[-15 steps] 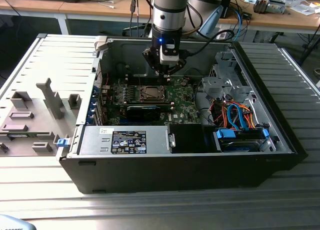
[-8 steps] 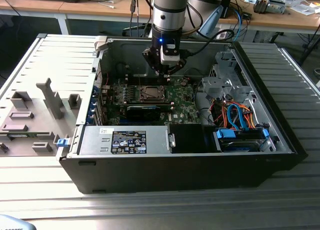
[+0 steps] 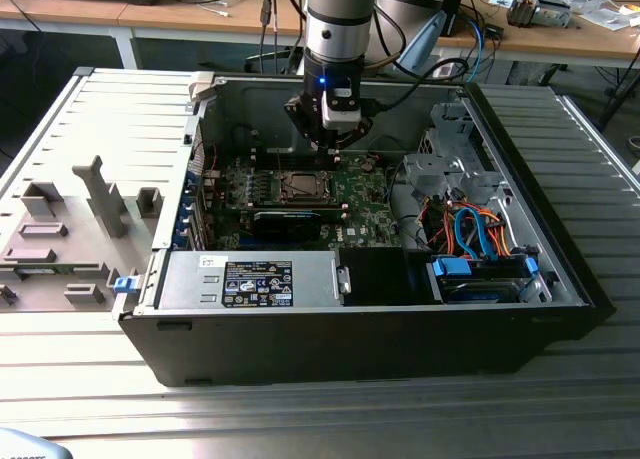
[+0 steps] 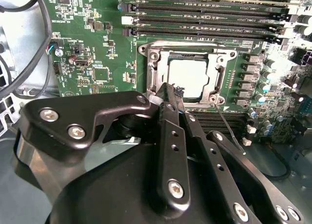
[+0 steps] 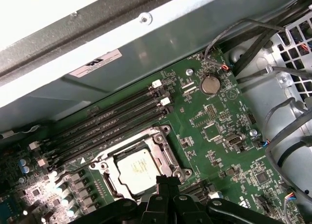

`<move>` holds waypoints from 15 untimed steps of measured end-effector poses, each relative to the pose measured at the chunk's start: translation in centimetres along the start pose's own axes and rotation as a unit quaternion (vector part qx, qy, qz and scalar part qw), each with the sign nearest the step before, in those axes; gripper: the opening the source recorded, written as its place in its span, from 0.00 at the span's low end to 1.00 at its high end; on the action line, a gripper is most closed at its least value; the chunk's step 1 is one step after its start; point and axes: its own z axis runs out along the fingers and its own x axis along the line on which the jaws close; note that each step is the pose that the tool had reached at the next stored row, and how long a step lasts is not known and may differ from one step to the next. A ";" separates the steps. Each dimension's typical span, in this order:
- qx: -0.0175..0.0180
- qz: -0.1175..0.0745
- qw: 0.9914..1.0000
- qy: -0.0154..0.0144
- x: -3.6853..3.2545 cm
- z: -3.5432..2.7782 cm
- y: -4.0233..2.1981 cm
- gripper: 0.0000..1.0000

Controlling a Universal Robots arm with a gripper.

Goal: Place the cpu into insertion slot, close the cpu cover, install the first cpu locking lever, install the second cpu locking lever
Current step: 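Install the first cpu locking lever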

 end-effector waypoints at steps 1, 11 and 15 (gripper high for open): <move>0.000 -0.001 1.000 0.000 0.00 0.00 0.00 0.11; 0.000 -0.013 1.000 0.000 0.00 0.00 0.00 0.11; 0.000 -0.019 1.000 0.000 0.00 0.00 0.00 0.11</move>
